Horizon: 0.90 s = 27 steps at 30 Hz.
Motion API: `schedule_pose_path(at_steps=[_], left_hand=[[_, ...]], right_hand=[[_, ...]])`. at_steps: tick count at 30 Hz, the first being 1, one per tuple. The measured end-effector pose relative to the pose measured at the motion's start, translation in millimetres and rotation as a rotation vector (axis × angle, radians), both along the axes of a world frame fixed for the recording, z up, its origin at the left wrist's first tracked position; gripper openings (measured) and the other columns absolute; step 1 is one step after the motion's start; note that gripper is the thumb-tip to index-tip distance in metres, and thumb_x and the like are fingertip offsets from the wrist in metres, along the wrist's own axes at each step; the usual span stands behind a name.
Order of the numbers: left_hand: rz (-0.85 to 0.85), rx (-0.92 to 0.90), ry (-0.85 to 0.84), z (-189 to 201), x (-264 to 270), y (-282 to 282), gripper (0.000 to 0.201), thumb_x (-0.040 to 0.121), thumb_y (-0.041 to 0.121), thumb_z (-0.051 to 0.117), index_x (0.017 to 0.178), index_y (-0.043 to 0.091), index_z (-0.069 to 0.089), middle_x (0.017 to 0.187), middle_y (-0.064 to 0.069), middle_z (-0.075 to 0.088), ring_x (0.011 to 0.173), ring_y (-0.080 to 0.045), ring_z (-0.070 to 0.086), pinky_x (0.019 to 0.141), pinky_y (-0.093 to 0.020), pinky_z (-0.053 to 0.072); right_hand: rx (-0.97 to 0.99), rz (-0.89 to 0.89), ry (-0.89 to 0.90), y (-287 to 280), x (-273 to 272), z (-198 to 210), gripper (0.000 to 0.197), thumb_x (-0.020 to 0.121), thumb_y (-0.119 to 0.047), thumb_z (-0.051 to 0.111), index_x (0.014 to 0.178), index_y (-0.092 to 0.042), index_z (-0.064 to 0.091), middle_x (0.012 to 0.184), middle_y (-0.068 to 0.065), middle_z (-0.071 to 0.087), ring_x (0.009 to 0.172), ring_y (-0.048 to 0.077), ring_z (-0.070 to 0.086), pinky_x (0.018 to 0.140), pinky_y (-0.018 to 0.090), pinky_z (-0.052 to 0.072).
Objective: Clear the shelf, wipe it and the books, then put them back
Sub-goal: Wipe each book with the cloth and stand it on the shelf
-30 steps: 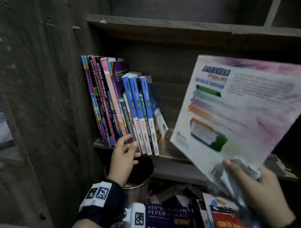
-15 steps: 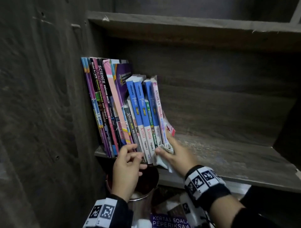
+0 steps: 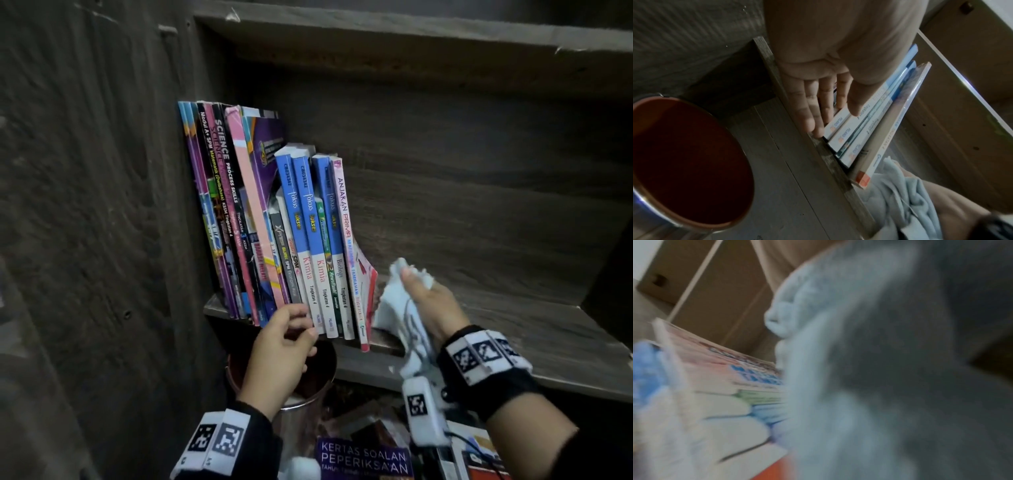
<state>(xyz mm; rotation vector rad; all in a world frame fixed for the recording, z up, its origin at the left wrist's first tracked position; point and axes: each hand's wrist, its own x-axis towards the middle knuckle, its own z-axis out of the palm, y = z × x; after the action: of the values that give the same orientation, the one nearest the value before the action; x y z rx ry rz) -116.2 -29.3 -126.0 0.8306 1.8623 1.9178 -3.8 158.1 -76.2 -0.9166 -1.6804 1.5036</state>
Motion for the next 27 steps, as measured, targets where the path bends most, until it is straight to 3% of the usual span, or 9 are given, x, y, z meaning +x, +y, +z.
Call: schedule_pose_path(at_steps=[3,6,8,12,17,20,22,25,27], left_hand=[[0.007,-0.065,0.083,-4,0,3,0.023,0.087,0.021,0.068,0.105,0.03,0.056,0.094,0.008,0.064,0.074,-0.012,0.064,0.069,-0.032,0.053],[0.059,-0.123,0.188,-4,3,7,0.031,0.083,0.027,0.073,0.106,0.028,0.052,0.095,0.008,0.059,0.077,-0.004,0.059,0.072,-0.021,0.049],[0.077,-0.132,0.218,-4,7,10,0.038,0.081,0.029,0.074,0.109,0.027,0.048,0.097,0.008,0.055,0.082,-0.003,0.059,0.074,-0.02,0.049],[0.081,-0.167,0.276,-5,7,13,0.045,0.079,0.027,0.076,0.109,0.028,0.043,0.1,0.013,0.05,0.093,-0.003,0.055,0.083,-0.025,0.05],[0.027,-0.198,0.316,-11,5,8,0.047,0.08,0.022,0.074,0.112,0.032,0.041,0.105,0.018,0.047,0.097,0.004,0.052,0.086,-0.028,0.051],[0.033,-0.214,0.346,-13,5,6,0.045,0.083,0.022,0.07,0.116,0.034,0.041,0.108,0.02,0.047,0.098,0.003,0.053,0.087,-0.03,0.051],[0.066,-0.251,0.379,-14,6,5,0.038,0.087,0.024,0.066,0.116,0.034,0.043,0.106,0.02,0.048,0.094,-0.001,0.056,0.086,-0.031,0.051],[0.1,-0.35,0.413,-16,7,5,0.018,0.089,0.027,0.061,0.101,0.033,0.049,0.093,0.015,0.054,0.083,-0.009,0.058,0.079,-0.031,0.051],[0.053,-0.491,0.438,-18,9,3,0.006,0.09,0.029,0.059,0.087,0.03,0.054,0.085,0.01,0.06,0.08,-0.013,0.059,0.074,-0.031,0.05]], right_hand=[[0.042,-0.209,-0.067,18,-8,10,0.044,0.094,-0.044,0.054,0.114,-0.005,0.061,0.105,0.009,0.067,0.093,0.024,0.062,0.081,0.03,0.043],[0.078,-0.138,-0.291,20,-31,13,0.061,0.097,-0.052,0.04,0.128,-0.001,0.054,0.126,0.016,0.059,0.116,0.031,0.055,0.096,0.033,0.04],[0.047,-0.073,-0.395,16,-49,15,0.072,0.095,-0.06,0.034,0.134,-0.001,0.05,0.139,0.017,0.05,0.128,0.033,0.047,0.109,0.038,0.034],[0.089,0.025,-0.43,0,-76,26,0.069,0.099,-0.055,0.03,0.136,0.0,0.047,0.142,0.02,0.047,0.13,0.034,0.045,0.109,0.037,0.033],[0.093,0.052,-0.329,-12,-70,27,0.06,0.102,-0.047,0.029,0.145,-0.006,0.037,0.149,0.014,0.039,0.135,0.031,0.038,0.107,0.033,0.03],[0.118,0.045,-0.238,-23,-62,14,0.052,0.102,-0.042,0.033,0.144,-0.011,0.038,0.143,0.01,0.047,0.13,0.028,0.044,0.1,0.031,0.034],[0.133,0.009,-0.184,-31,-57,5,0.043,0.101,-0.038,0.039,0.133,-0.01,0.048,0.125,0.008,0.057,0.116,0.027,0.053,0.092,0.031,0.039],[0.159,-0.033,-0.124,-40,-39,-6,0.021,0.1,-0.03,0.045,0.104,-0.012,0.056,0.096,0.003,0.062,0.091,0.021,0.056,0.085,0.034,0.044],[0.187,-0.059,-0.039,-50,-19,-13,0.023,0.099,-0.029,0.047,0.107,-0.011,0.058,0.096,0.001,0.064,0.094,0.02,0.059,0.083,0.031,0.045]])
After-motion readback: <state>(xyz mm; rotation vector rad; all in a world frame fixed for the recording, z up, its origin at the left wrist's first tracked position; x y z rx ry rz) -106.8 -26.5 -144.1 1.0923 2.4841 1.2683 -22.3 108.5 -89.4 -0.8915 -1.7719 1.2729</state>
